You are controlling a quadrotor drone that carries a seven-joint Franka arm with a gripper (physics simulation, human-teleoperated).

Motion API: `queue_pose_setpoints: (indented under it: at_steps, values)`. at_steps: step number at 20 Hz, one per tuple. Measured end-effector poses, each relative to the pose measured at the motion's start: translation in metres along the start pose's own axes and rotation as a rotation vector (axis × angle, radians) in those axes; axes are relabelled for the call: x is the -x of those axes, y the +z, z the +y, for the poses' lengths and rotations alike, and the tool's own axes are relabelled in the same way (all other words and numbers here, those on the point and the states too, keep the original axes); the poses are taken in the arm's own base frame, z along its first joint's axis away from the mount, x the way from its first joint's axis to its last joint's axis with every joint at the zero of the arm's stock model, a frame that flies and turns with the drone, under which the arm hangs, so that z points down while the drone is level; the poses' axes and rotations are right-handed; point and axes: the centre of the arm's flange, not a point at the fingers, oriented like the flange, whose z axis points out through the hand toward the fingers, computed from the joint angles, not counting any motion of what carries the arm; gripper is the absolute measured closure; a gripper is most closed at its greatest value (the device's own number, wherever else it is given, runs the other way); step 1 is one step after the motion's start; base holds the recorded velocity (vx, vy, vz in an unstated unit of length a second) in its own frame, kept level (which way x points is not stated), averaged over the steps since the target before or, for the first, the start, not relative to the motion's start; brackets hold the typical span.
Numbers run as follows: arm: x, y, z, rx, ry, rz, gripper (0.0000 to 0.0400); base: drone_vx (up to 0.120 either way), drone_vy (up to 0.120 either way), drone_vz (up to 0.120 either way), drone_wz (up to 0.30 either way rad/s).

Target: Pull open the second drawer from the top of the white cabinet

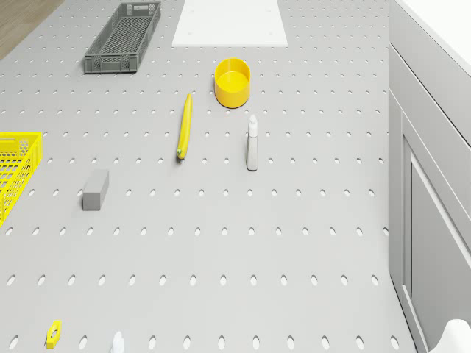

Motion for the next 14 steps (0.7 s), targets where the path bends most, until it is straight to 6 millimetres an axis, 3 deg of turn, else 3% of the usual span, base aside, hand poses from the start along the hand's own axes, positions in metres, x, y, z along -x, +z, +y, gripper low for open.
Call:
queue_pose_setpoints:
  at_steps: [1, 3, 6, 9, 10, 14]
  values:
    - [0.003, -0.004, -0.001, 0.005, 0.007, 0.006, 0.0047, 0.0, 0.0, 0.0, 0.0]
    - [-0.004, -0.005, 0.003, -0.004, -0.02, -0.001, 0.0111, 0.0, 0.0, 0.0, 0.0]
    - [-0.011, -0.005, 0.006, -0.015, -0.052, -0.01, 0.0175, 0.0, 0.0, 0.0, 0.0]
    - [-0.015, -0.006, 0.008, -0.022, -0.074, -0.017, 0.021, 0.0, 0.0, 0.0, 0.0]
    - [-0.013, -0.008, 0.007, -0.018, -0.059, -0.014, 0.019, 0.0, 0.0, 0.0, 0.0]
    - [-0.021, -0.014, 0.011, -0.034, -0.098, -0.027, 0.0248, 0.0, 0.0, 0.0, 0.0]
